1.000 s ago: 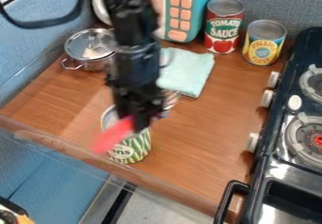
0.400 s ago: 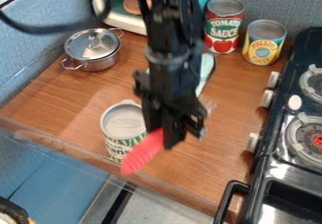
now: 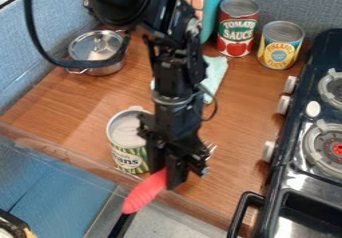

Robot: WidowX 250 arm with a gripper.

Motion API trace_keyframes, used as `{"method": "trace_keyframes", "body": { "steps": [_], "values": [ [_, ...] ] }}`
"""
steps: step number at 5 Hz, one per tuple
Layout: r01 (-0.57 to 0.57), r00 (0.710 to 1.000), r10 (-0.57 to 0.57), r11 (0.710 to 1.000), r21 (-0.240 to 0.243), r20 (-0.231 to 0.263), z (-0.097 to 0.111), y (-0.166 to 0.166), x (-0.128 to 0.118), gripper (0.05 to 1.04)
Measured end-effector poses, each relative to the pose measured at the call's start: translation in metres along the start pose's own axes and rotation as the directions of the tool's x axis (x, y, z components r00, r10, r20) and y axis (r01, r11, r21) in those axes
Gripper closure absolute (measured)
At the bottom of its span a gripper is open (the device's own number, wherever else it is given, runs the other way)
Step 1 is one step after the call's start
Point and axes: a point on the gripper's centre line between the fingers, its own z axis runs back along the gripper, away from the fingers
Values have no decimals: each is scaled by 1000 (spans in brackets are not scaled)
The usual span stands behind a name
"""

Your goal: Pick up the red fork and use it to move the can to the left side of the counter

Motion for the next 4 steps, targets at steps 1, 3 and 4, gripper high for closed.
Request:
{"method": "trace_keyframes", "body": {
  "steps": [1, 3, 4],
  "values": [
    [-35, 999, 35, 999, -6, -19, -1, 20, -6, 744],
    [-101, 994, 101, 995, -23, -38, 9, 83, -38, 744],
    [-129, 991, 129, 992, -4, -22, 16, 106, -45, 744]
  ]
}}
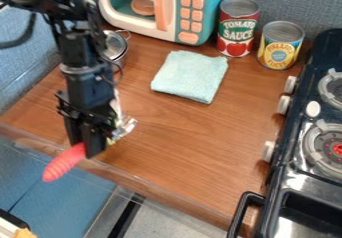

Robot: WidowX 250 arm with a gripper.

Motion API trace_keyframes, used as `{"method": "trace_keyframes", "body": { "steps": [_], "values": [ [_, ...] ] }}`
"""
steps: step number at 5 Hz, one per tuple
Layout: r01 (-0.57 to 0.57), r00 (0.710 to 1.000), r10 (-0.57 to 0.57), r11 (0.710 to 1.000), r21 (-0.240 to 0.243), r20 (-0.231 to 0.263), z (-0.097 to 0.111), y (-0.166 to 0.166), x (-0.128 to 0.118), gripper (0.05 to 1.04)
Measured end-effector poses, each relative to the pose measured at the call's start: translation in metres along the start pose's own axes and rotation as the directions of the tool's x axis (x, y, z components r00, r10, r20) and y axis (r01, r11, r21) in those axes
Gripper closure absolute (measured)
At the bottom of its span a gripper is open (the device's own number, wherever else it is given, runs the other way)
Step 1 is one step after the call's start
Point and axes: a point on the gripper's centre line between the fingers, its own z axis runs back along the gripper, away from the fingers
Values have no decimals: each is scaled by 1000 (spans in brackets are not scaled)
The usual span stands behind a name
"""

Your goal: Pick up the red fork and use it to move the can to the left side of the counter

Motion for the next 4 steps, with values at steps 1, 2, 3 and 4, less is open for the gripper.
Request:
{"method": "trace_keyframes", "body": {
  "steps": [1, 2, 3, 4],
  "values": [
    [-71, 997, 70, 997, 11, 17, 4, 20, -6, 744],
    [-105, 994, 104, 994, 23, 37, 8, 32, -7, 744],
    [-92, 995, 91, 996, 22, 47, 6, 22, 4, 744],
    [-16, 997, 13, 999, 35, 72, 6, -11, 27, 744]
  ]
}}
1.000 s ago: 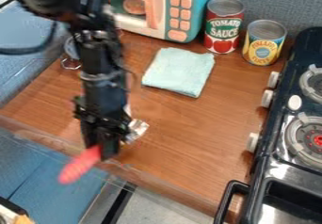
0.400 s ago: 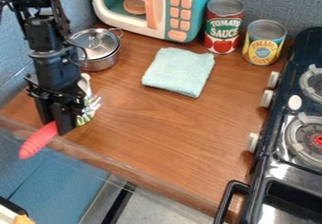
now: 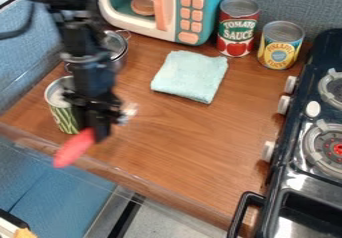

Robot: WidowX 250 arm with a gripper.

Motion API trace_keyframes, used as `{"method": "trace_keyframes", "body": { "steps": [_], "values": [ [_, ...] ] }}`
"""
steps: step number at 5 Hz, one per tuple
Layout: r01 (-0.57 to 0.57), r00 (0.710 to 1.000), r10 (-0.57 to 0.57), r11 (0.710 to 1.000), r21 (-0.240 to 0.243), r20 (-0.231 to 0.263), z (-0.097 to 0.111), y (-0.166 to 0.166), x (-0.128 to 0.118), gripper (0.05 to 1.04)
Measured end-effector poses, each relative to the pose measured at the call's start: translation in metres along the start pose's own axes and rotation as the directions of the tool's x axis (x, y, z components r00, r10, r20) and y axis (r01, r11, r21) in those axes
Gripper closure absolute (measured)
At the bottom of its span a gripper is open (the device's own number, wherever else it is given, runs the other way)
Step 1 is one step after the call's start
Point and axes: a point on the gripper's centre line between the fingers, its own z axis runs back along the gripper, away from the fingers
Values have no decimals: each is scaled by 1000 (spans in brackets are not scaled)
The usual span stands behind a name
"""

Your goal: Pick up the red fork and use it to move the can to the left side of the counter

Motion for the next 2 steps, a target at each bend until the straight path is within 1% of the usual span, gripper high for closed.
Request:
{"method": "trace_keyframes", "body": {
  "steps": [1, 2],
  "values": [
    [8, 1000, -8, 1000, 12, -2, -6, -17, 11, 744],
    [7, 1000, -7, 999, 34, 14, -12, -27, 28, 744]
  ]
}}
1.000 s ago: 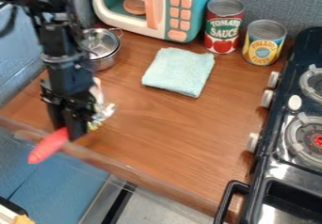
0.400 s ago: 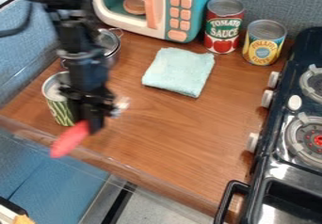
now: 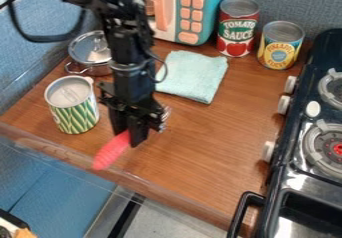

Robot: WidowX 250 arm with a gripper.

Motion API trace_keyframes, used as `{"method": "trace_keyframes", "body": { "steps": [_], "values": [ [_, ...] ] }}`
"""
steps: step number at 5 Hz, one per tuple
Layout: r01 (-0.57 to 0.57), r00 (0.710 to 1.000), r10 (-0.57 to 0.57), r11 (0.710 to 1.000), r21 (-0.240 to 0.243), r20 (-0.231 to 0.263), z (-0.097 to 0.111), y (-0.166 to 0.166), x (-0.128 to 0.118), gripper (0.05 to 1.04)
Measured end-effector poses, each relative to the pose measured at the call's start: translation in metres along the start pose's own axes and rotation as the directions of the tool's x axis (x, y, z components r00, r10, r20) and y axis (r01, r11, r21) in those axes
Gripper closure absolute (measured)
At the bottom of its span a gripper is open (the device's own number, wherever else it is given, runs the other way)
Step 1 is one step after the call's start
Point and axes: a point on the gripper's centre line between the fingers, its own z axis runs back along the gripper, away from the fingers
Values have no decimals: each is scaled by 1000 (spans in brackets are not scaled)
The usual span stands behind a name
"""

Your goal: Pick up the red fork and use it to move the can to the left side of the counter

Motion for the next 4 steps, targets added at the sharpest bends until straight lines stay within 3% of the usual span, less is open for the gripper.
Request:
{"method": "trace_keyframes", "body": {
  "steps": [1, 3, 4],
  "values": [
    [-48, 999, 48, 998, 29, -16, -13, 0, 10, 744],
    [-154, 988, 155, 984, 89, -6, -18, 2, 20, 744],
    [-134, 991, 134, 985, 111, 3, -21, -1, 30, 744]
  ]
}}
